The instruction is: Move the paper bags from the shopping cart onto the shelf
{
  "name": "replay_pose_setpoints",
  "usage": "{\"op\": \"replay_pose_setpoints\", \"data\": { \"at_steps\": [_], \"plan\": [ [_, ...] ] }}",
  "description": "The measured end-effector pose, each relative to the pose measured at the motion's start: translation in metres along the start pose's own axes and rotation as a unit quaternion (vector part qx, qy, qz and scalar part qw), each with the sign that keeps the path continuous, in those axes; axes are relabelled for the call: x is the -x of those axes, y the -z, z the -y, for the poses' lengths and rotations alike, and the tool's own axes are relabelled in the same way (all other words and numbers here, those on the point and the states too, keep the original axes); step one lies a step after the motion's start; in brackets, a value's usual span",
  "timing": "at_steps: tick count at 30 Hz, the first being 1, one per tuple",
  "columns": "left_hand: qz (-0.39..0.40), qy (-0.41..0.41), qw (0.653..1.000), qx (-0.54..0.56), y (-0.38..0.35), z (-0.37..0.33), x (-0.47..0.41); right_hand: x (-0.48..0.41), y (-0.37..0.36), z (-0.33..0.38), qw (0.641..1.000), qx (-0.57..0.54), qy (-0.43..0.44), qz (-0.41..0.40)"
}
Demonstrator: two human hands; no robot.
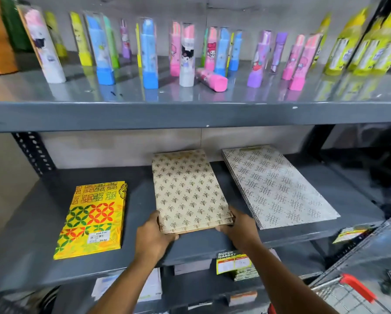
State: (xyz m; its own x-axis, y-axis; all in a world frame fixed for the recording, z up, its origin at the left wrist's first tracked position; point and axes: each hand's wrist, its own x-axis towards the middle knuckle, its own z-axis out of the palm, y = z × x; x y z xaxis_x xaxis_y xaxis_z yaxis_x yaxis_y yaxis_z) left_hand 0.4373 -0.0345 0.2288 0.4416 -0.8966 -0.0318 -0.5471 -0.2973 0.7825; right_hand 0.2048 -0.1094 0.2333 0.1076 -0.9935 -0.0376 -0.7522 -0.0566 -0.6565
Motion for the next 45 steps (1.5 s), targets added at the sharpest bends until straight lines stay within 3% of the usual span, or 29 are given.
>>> {"op": "replay_pose_setpoints", "data": {
  "at_steps": [10, 18, 20, 22, 23, 25, 27, 30, 34, 38, 41, 45],
  "plan": [
    [-0.046, -0.005, 0.999, -0.009, 0.0, 0.005, 0.004, -0.004, -0.009, -0.013, 1.0, -0.005, 0.009, 0.002],
    [0.027, -0.001, 0.999, -0.043, 0.012, 0.0, -0.001, 0.003, -0.007, -0.016, 0.997, -0.04, 0.051, 0.03],
    [-0.011, -0.034, 0.995, -0.092, 0.009, -0.013, 0.007, 0.004, 0.008, -0.021, 0.995, -0.037, 0.079, -0.041],
    [-0.08, -0.143, 0.981, -0.1, -0.009, -0.034, 0.024, -0.002, 0.035, -0.035, 0.984, -0.036, 0.093, -0.147],
    [-0.074, -0.185, 0.977, -0.079, -0.023, -0.048, 0.034, -0.007, 0.052, -0.047, 0.977, -0.034, 0.082, -0.195],
    [0.014, -0.222, 0.975, -0.014, -0.061, -0.077, 0.051, -0.017, 0.089, -0.078, 0.963, -0.017, 0.02, -0.27],
    [0.127, -0.198, 0.971, 0.045, -0.105, -0.106, 0.058, -0.028, 0.124, -0.115, 0.951, 0.012, -0.067, -0.302],
    [0.246, -0.082, 0.954, 0.152, -0.153, -0.143, 0.049, -0.037, 0.158, -0.163, 0.958, 0.025, -0.16, -0.238],
    [0.256, 0.017, 0.945, 0.202, -0.182, -0.165, 0.042, -0.041, 0.172, -0.192, 0.974, 0.009, -0.183, -0.13],
    [0.253, -0.011, 0.958, 0.137, -0.183, -0.164, 0.04, -0.037, 0.173, -0.194, 0.981, 0.064, -0.128, -0.13],
    [0.191, -0.135, 0.972, -0.025, -0.171, -0.158, 0.044, -0.022, 0.175, -0.193, 0.966, 0.181, -0.06, -0.173],
    [0.062, -0.32, 0.919, -0.221, -0.139, -0.152, 0.048, 0.004, 0.178, -0.168, 0.939, 0.259, 0.044, -0.221]
  ]
}}
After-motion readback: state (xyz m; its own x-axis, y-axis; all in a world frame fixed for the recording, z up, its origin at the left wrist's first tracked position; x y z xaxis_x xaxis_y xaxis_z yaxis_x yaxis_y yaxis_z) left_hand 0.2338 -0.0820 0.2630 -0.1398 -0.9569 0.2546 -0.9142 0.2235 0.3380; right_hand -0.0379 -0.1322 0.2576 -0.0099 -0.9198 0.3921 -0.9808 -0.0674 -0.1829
